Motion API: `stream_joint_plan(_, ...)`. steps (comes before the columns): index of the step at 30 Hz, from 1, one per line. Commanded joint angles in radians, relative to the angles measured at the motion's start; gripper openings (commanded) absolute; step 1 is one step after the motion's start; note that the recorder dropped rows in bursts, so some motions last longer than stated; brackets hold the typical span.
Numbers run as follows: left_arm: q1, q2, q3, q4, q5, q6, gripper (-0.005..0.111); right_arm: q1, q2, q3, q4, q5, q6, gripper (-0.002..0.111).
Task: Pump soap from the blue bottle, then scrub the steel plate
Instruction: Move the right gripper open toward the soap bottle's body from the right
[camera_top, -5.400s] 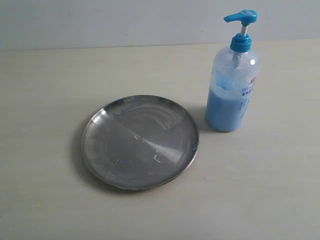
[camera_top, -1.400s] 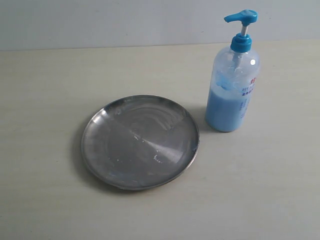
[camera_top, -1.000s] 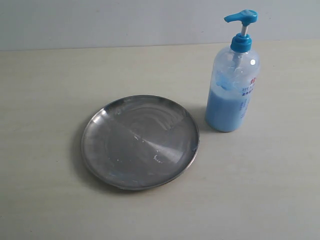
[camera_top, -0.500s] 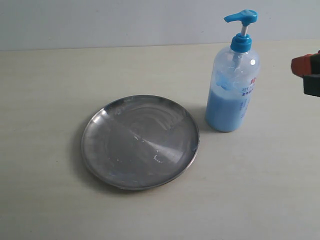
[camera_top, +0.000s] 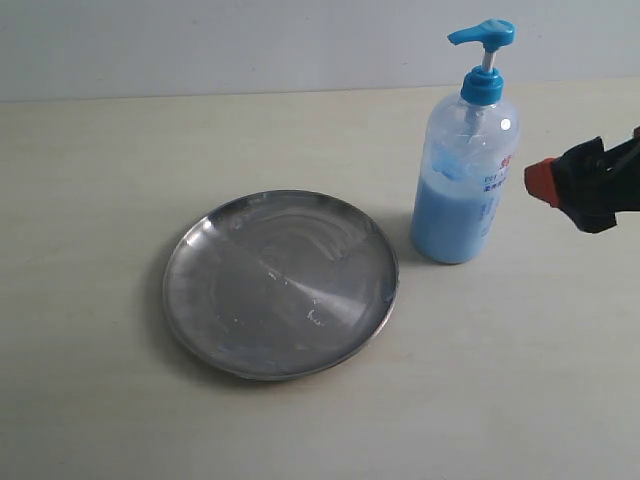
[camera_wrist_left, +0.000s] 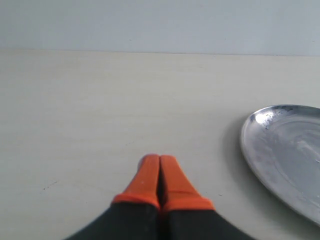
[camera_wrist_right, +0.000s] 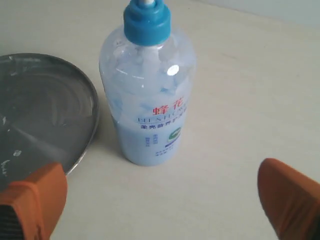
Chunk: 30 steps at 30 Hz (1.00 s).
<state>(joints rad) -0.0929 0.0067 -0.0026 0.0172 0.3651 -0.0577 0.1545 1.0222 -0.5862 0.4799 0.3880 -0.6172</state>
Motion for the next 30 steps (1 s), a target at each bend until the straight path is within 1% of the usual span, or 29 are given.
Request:
stream_joint_plan(1, 0.003, -0.007, 0.003, 0.001, -0.011, -0.003, 0.0, -0.003, 0.055, 0.002, 0.016, -0.02, -0.012, 0.103)
stream_joint_plan(7, 0.003, -0.007, 0.003, 0.001, -0.011, -0.003, 0.0, 0.004, 0.119, 0.002, 0.066, -0.044, -0.012, 0.103)
stream_joint_plan(12, 0.003, -0.007, 0.003, 0.001, -0.011, -0.003, 0.0, 0.099, 0.166, 0.002, 0.055, -0.091, -0.03, 0.101)
stream_joint_plan(14, 0.003, -0.007, 0.003, 0.001, -0.011, -0.003, 0.0, 0.134, 0.186, 0.002, 0.022, -0.119, -0.028, 0.1)
stream_joint_plan(16, 0.003, -0.007, 0.003, 0.001, -0.011, -0.003, 0.0, 0.154, 0.214, 0.002, -0.024, -0.149, 0.014, 0.1)
stream_joint_plan(21, 0.003, -0.007, 0.003, 0.001, -0.011, -0.003, 0.0, 0.154, 0.262, 0.011, -0.108, -0.218, 0.197, 0.1)
stream_joint_plan(25, 0.003, -0.007, 0.003, 0.001, -0.011, -0.003, 0.0, 0.161, 0.276, 0.152, -0.09, -0.502, 0.252, 0.099)
stream_joint_plan(30, 0.003, -0.007, 0.003, 0.001, -0.011, -0.003, 0.0, 0.243, 0.276, 0.255, -0.092, -0.766, 0.284, 0.099)
